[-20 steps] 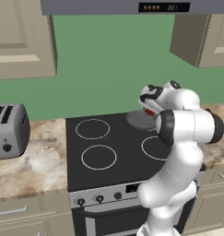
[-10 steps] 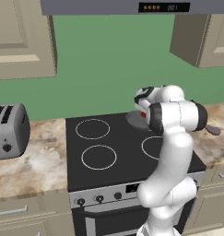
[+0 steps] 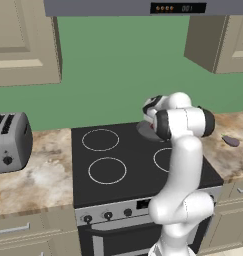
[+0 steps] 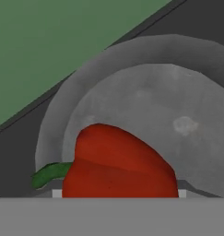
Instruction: Put the eggplant and bell pepper in the pan. Then turn on the rear right burner and set the heat to medium.
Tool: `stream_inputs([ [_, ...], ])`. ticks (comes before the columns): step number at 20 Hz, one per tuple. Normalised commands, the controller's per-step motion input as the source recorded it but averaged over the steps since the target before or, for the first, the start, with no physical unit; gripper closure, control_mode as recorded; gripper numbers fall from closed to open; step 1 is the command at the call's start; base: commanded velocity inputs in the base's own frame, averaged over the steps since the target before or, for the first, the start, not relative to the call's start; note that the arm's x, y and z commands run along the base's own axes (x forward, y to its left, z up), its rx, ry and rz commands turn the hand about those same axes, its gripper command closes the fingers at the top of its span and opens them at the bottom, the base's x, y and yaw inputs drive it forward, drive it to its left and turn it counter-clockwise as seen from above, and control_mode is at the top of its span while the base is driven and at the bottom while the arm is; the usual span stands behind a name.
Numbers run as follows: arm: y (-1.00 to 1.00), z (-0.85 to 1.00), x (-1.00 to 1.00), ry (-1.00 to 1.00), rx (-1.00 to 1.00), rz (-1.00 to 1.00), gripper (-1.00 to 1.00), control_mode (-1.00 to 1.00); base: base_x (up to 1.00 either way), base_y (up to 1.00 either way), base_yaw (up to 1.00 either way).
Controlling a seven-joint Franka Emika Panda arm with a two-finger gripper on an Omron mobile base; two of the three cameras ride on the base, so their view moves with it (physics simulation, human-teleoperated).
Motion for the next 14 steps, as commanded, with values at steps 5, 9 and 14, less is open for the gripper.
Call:
stream_inputs([
  [5,0.00,-0.29,0.31,0.02,0.00,0.00,1.00,-1.00,0.00,0.00,0.00],
  [9,0.00,-0.29,0.36,0.03,0.00,0.00,1.00,-1.00,0.00,0.00,0.00],
  [14,0.00,-0.28,0.35,0.03,0.00,0.00,1.00,-1.00,0.00,0.00,0.00],
])
